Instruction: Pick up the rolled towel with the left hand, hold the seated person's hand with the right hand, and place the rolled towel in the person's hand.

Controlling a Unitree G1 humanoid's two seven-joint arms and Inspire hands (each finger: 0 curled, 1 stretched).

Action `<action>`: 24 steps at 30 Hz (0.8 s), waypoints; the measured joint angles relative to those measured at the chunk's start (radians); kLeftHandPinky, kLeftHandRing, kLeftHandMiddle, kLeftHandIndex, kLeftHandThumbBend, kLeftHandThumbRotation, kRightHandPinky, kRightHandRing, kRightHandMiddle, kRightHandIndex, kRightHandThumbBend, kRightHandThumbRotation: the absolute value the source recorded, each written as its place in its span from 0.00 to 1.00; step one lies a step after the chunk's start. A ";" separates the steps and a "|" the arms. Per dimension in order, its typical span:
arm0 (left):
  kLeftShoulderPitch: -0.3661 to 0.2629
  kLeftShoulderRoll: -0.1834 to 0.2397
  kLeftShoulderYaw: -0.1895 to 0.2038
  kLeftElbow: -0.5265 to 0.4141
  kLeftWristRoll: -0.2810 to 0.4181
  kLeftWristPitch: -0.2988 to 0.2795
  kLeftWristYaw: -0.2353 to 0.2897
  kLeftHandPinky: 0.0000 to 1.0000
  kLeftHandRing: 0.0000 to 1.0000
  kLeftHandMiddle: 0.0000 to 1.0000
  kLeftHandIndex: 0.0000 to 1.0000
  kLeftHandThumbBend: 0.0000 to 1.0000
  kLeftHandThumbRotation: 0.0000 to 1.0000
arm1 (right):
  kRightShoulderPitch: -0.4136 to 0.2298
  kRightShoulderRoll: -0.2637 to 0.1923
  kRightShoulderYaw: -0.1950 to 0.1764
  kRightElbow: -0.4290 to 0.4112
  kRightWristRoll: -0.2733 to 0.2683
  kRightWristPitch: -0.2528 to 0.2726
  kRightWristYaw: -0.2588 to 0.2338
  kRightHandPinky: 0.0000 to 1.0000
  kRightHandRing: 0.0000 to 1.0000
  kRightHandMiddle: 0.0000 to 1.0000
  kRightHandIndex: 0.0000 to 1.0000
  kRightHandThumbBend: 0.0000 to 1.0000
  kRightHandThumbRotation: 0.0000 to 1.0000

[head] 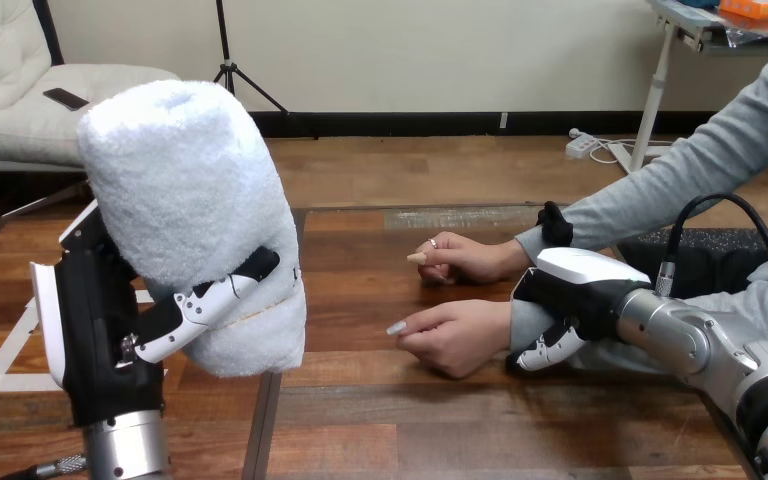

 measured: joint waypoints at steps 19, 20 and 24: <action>0.000 0.000 0.000 0.000 0.000 0.000 0.000 0.29 0.34 0.40 0.44 0.59 0.00 | 0.001 -0.001 -0.003 0.000 0.018 -0.018 -0.008 0.19 0.24 0.29 0.29 0.49 0.26; 0.000 0.000 0.000 0.000 0.000 0.000 0.000 0.29 0.34 0.40 0.44 0.59 0.00 | 0.001 -0.001 -0.003 0.000 0.019 -0.020 -0.008 0.19 0.24 0.29 0.29 0.49 0.26; 0.000 0.000 0.000 0.000 -0.001 0.000 -0.001 0.29 0.34 0.41 0.44 0.59 0.00 | 0.002 -0.001 -0.003 0.000 0.022 -0.023 -0.008 0.20 0.24 0.30 0.30 0.48 0.26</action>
